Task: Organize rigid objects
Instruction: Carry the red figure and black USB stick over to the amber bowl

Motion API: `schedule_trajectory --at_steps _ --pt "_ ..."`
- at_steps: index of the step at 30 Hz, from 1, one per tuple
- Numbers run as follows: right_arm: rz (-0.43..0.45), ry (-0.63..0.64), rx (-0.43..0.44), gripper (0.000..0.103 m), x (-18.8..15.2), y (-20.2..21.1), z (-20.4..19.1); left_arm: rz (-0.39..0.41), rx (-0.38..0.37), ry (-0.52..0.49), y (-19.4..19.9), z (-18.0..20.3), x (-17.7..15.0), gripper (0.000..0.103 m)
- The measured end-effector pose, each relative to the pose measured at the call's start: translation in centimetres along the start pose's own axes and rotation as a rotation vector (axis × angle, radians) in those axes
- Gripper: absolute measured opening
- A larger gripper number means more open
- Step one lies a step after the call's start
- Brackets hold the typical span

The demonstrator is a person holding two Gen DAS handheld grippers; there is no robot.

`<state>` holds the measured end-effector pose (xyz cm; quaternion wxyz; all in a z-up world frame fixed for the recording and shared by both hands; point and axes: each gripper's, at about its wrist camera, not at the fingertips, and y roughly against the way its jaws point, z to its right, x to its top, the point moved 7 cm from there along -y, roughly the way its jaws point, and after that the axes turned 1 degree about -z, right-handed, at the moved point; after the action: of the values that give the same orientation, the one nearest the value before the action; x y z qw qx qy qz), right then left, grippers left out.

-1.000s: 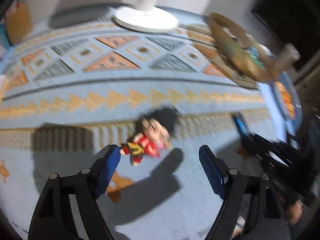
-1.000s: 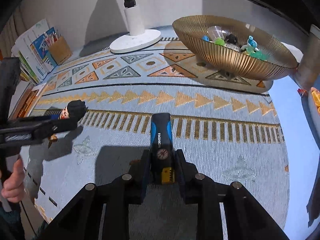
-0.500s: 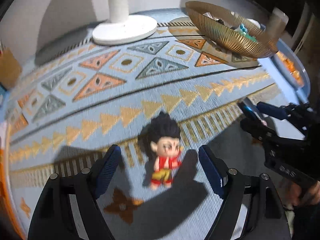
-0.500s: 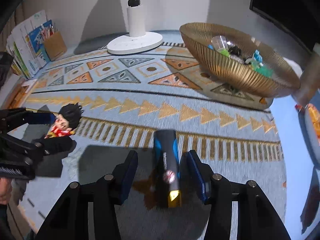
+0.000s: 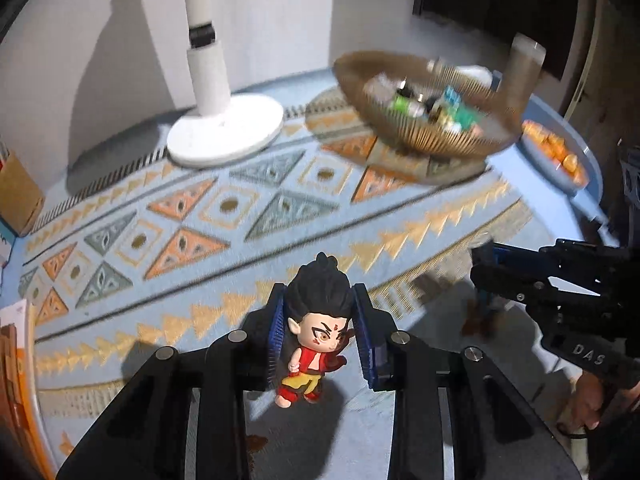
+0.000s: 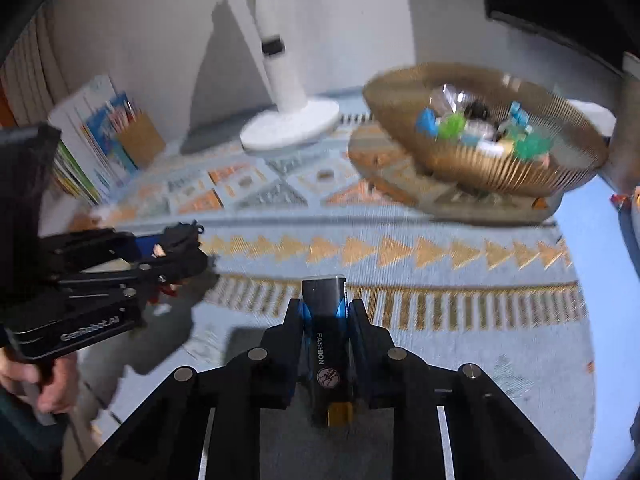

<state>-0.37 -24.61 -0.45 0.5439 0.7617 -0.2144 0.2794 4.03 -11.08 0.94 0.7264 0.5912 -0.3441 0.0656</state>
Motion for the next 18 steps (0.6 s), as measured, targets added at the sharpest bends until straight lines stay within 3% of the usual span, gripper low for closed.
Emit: schedule_trajectory --at_steps 2,6,9,11,13,14,15,16,18 --pt "0.053 -0.003 0.001 0.013 1.4 2.0 0.2 0.028 -0.018 0.016 0.8 0.3 1.2 0.029" --pt "0.166 -0.009 -0.047 0.012 5.0 6.1 1.6 0.123 -0.048 0.008 3.1 1.7 4.7 0.029" --pt "0.182 -0.037 -0.056 0.012 6.5 6.8 3.7 0.160 -0.048 -0.006 3.7 2.5 6.7 0.029" --pt "0.148 -0.083 -0.015 0.012 6.2 6.2 5.4 0.161 -0.057 -0.011 3.6 2.7 7.0 0.029" --pt "0.082 -0.123 0.047 0.018 4.9 5.0 6.2 0.144 -0.055 -0.008 3.0 2.6 6.7 0.029" --pt "0.043 -0.139 0.069 0.033 4.0 4.2 6.3 0.135 -0.054 -0.002 2.7 2.4 6.5 0.029" --pt "0.004 -0.148 0.087 0.057 3.1 3.2 6.2 0.121 -0.053 0.015 2.1 2.1 6.0 0.029" --pt "-0.038 -0.134 0.089 0.066 2.1 2.0 5.8 0.108 -0.059 0.031 1.7 1.9 5.7 0.029" --pt "-0.086 -0.057 0.067 0.068 1.3 0.1 4.7 0.084 -0.077 0.061 1.0 1.5 5.1 0.029"
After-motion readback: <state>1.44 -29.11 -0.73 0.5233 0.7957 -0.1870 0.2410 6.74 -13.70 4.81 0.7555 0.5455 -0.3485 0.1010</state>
